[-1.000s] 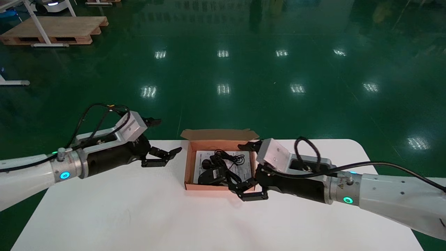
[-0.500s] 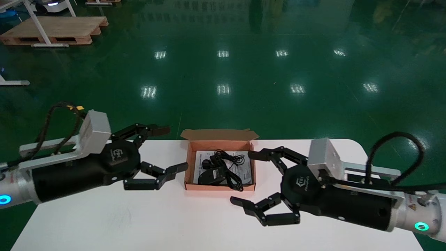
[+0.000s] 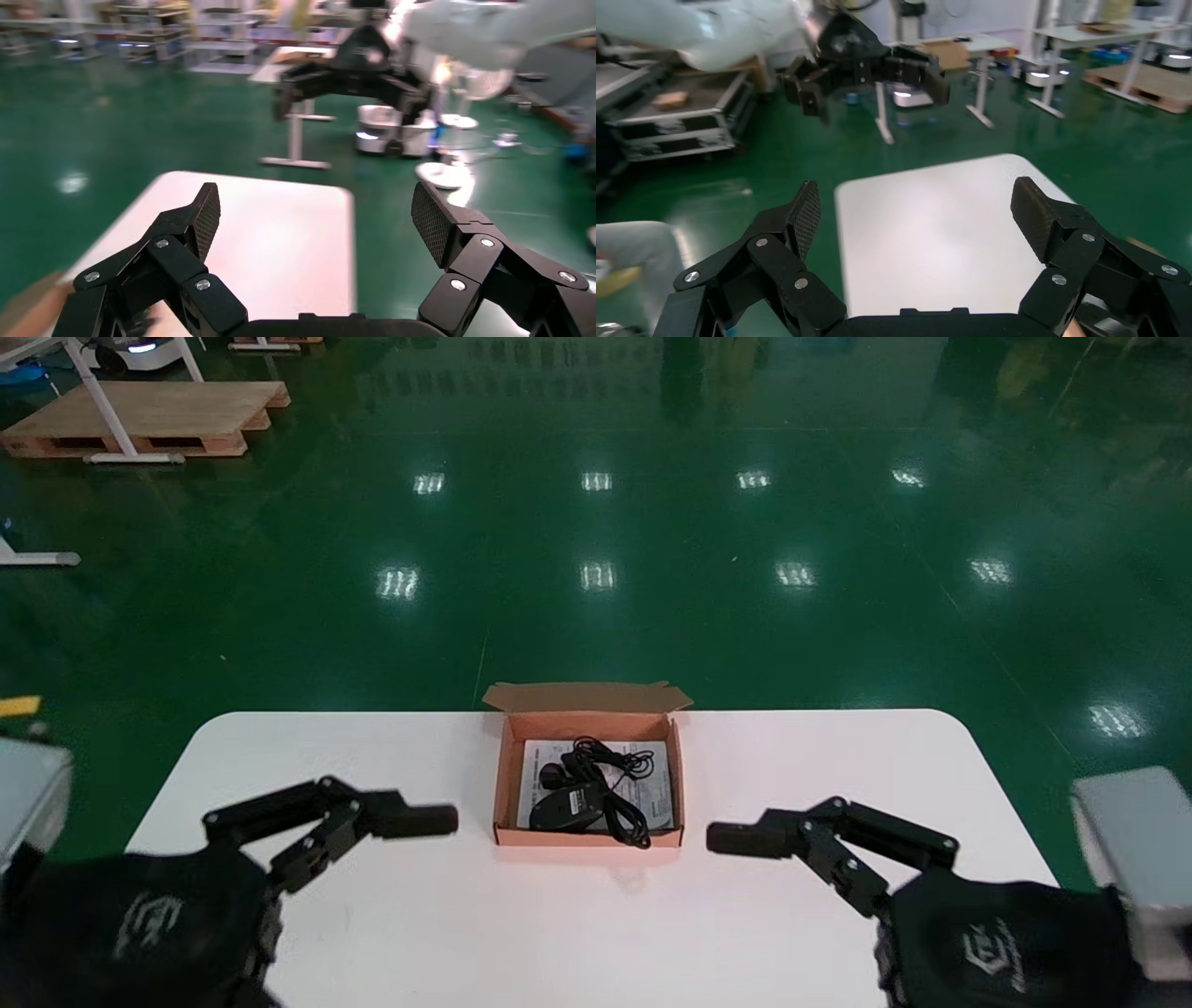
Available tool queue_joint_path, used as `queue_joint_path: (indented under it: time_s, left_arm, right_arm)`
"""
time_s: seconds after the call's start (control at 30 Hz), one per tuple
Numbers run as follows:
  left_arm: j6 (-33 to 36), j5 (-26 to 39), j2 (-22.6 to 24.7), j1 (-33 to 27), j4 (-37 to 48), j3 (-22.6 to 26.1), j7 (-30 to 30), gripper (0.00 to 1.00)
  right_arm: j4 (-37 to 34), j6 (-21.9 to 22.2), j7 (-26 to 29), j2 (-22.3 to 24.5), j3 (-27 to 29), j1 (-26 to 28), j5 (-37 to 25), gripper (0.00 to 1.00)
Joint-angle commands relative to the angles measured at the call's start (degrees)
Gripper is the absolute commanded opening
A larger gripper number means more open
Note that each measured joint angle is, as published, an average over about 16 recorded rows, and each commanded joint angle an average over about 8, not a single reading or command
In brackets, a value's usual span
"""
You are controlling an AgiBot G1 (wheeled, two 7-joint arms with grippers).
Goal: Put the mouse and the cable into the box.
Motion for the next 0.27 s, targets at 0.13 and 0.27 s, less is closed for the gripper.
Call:
queue_joint_path:
  time_s: [0.13,0.27]
  left_arm:
    - [3.69,-2.46,-2.02,1.75,-3.31,-1.79,-2.07,1.00]
    - [4.08,-2.78,-2.24,1.97,-3.63,-2.01,-2.12,1.00]
  right_arm:
    - [2.36,-2.86,1.77,2.27,2.17,-1.69,2.57,1.00]
    - [2.62,-3.20,1.85,2.53,2.44,-1.92,2.93,1.00]
